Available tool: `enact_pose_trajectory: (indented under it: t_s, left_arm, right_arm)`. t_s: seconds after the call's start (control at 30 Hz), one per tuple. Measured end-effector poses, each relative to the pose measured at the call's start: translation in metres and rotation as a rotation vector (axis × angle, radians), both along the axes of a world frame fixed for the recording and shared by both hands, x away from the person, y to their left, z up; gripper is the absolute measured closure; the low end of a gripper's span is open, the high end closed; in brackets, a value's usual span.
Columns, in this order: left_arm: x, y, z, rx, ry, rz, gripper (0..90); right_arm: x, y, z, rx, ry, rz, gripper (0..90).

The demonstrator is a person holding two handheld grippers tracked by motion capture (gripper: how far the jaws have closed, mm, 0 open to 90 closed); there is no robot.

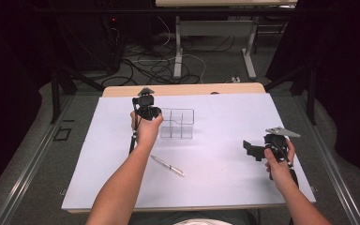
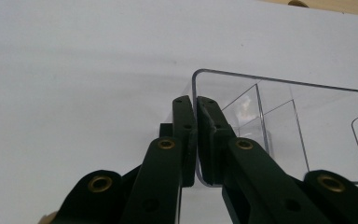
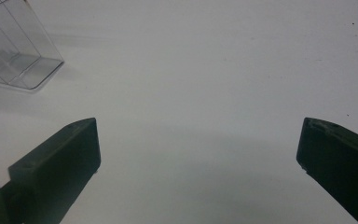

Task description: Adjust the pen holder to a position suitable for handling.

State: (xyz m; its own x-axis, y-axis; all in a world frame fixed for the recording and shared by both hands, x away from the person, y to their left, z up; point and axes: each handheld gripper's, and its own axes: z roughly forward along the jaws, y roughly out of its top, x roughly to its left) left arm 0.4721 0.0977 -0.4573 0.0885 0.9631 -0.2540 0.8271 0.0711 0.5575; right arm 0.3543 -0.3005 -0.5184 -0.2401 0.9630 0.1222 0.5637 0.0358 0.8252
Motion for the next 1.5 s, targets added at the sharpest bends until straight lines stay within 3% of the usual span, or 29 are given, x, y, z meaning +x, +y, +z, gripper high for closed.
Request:
enact_pose_trajectory:
  t_s: [0.4,0.7,1.0,1.5]
  left_arm:
    - [-0.02,-0.009,-0.002,-0.045,0.001,-0.023,86.3]
    - [-0.029,-0.012,-0.006,-0.081,0.011,-0.068,84.7]
    - [-0.029,-0.017,-0.008,-0.087,-0.011,-0.1,84.4]
    - [-0.027,-0.017,-0.009,-0.098,-0.018,-0.112,83.8]
  right_arm:
    - [0.0,0.001,-0.001,0.007,0.005,-0.001,0.0]
    - [0.0,0.001,-0.003,0.003,0.011,0.002,0.0]
    - [0.001,0.005,-0.004,0.0,0.018,0.008,0.0]
    - [0.002,0.006,-0.005,-0.001,0.022,0.011,0.0]
